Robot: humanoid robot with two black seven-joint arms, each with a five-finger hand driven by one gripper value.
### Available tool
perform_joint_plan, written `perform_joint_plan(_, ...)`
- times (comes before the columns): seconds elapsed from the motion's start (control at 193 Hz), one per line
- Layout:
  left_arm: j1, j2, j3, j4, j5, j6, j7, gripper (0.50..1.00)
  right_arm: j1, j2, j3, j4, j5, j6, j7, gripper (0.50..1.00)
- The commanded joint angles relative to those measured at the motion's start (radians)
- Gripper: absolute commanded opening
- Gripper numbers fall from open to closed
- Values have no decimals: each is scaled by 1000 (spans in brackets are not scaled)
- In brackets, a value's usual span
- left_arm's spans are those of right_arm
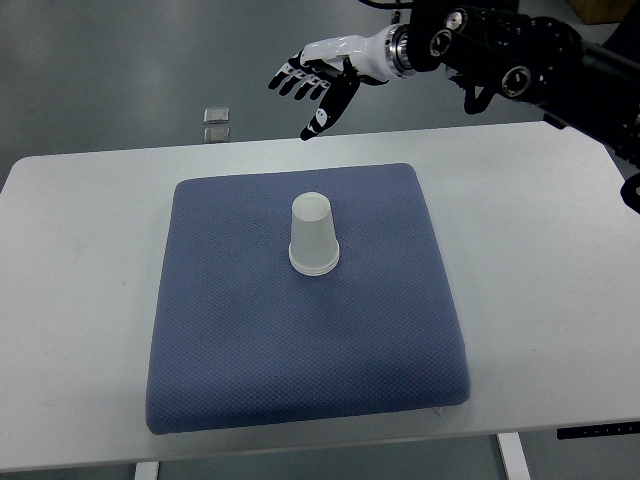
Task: Stack paper cups
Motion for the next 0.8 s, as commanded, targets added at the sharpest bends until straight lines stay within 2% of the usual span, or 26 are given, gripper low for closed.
perform_joint_plan(0.0,0,0,0,-2,0,0,0,1000,-105,-24,169,-46,83,-27,2,895)
perform_joint_plan(0.098,0,0,0,-5,0,0,0,1000,-196,-22,323,-65,175,-37,15,899)
perform_joint_plan(0.202,1,0,0,-3,0,0,0,1000,-312,-10,495,-65,272,-42,72,915)
perform_joint_plan(0.315,1,0,0,-3,0,2,0,1000,-403,-1,614,-65,312,-93,127,915)
perform_joint_plan(0.6,3,0,1,-5,0,6,0,1000,-533,57,662,-66,351,-148,204,915)
perform_joint_plan(0.796,3,0,1,-6,0,6,0,1000,-547,70,662,-66,351,-156,210,915)
